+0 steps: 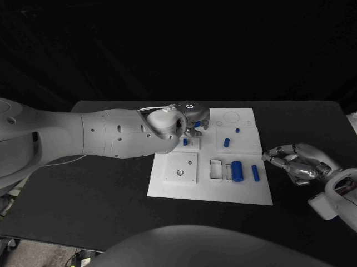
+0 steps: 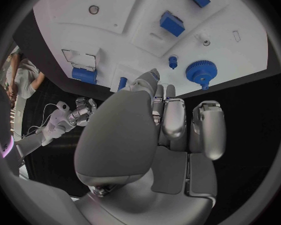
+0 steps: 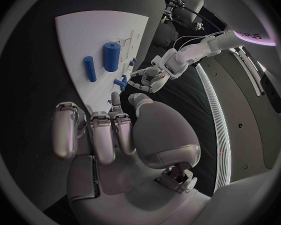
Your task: Assemble the parts on the task board
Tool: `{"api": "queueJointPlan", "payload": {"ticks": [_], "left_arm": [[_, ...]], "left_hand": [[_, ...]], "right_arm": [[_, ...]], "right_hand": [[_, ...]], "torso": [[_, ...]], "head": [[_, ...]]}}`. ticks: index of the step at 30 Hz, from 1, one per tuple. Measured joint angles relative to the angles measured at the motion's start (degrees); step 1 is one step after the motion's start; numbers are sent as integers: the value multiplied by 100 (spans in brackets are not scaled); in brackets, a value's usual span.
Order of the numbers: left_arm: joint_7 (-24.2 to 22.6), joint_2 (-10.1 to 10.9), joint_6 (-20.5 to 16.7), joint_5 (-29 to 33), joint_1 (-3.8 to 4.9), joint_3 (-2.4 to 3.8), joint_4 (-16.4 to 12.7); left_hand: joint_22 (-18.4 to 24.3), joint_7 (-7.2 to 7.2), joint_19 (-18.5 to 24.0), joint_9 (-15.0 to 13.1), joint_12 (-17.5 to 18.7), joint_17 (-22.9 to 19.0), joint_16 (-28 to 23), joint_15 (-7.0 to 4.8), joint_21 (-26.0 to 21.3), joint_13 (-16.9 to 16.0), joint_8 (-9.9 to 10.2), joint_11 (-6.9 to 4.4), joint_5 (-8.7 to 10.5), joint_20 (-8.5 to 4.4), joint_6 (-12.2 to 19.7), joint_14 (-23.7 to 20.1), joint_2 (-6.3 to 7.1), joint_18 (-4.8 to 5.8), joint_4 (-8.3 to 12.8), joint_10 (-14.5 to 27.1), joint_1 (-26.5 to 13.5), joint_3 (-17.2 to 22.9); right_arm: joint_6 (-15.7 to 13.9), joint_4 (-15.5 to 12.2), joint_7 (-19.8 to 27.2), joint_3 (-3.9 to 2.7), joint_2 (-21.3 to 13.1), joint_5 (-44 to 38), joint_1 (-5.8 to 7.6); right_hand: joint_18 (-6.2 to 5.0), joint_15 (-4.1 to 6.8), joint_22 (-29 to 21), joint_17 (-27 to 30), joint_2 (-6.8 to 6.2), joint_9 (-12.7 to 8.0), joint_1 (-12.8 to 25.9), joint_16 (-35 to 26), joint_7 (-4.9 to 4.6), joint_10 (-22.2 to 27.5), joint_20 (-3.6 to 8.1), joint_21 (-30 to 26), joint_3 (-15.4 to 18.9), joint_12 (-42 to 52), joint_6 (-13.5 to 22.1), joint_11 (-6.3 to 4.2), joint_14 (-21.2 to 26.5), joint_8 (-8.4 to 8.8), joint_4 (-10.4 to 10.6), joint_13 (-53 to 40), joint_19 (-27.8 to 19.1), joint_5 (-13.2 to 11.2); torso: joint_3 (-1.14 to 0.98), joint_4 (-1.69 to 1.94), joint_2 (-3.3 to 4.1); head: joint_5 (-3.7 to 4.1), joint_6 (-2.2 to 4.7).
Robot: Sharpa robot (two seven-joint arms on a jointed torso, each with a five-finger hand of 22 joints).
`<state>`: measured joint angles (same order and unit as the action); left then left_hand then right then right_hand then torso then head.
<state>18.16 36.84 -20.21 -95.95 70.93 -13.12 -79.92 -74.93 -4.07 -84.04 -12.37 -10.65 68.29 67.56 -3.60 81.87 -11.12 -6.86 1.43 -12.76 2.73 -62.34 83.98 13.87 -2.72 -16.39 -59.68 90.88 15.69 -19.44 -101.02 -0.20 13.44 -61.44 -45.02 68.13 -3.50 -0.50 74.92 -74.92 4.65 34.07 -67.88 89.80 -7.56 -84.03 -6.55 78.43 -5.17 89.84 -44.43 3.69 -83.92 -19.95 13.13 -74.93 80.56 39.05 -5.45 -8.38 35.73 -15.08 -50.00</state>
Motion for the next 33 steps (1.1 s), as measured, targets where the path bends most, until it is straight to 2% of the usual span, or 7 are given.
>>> {"api": "queueJointPlan", "payload": {"ticks": [14, 23, 33], "left_arm": [[40, -78, 56, -110, -81, 3, 144], [40, -100, 17, -132, -115, 3, 214], [37, -152, -29, -123, -171, 2, 304]], "left_hand": [[0, -13, 0, 24, 0, -43, -29, 0, -67, 36, 0, 19, 0, 0, -13, 0, 0, 0, 6, -22, 0, 40], [1, -42, 0, 65, 0, -184, -148, 0, -146, 113, 16, 52, -175, 1, -42, 0, -33, 0, 14, -55, 33, 207], [1, -42, 0, 100, 0, -297, -234, 1, -212, 181, 55, 60, -200, 1, -42, 0, -46, 0, 28, -63, 47, 362]], "right_arm": [[16, 27, 0, 0, -3, -11, 0], [21, 32, 2, 0, -7, -14, 0], [29, 42, 3, 0, -6, -16, 0]], "right_hand": [[0, 0, 0, 1, 0, 0, 0, 0, 0, 0, 0, 0, 0, 0, 0, 0, 0, 0, 0, 0, 0, 0], [0, 0, 0, 1, 0, 0, 0, 0, 0, 0, 0, 0, 0, 0, 0, 0, 0, 0, 0, 0, 0, 0], [0, 0, 0, 1, 0, 1, 0, 0, 0, 0, 0, 0, 0, 0, 0, 0, 0, 0, 0, 0, 0, 0]], "torso": [[1, 0, -2], [1, 0, -2], [1, 3, -2]], "head": [[-2, 0], [2, 0], [6, 0]]}}
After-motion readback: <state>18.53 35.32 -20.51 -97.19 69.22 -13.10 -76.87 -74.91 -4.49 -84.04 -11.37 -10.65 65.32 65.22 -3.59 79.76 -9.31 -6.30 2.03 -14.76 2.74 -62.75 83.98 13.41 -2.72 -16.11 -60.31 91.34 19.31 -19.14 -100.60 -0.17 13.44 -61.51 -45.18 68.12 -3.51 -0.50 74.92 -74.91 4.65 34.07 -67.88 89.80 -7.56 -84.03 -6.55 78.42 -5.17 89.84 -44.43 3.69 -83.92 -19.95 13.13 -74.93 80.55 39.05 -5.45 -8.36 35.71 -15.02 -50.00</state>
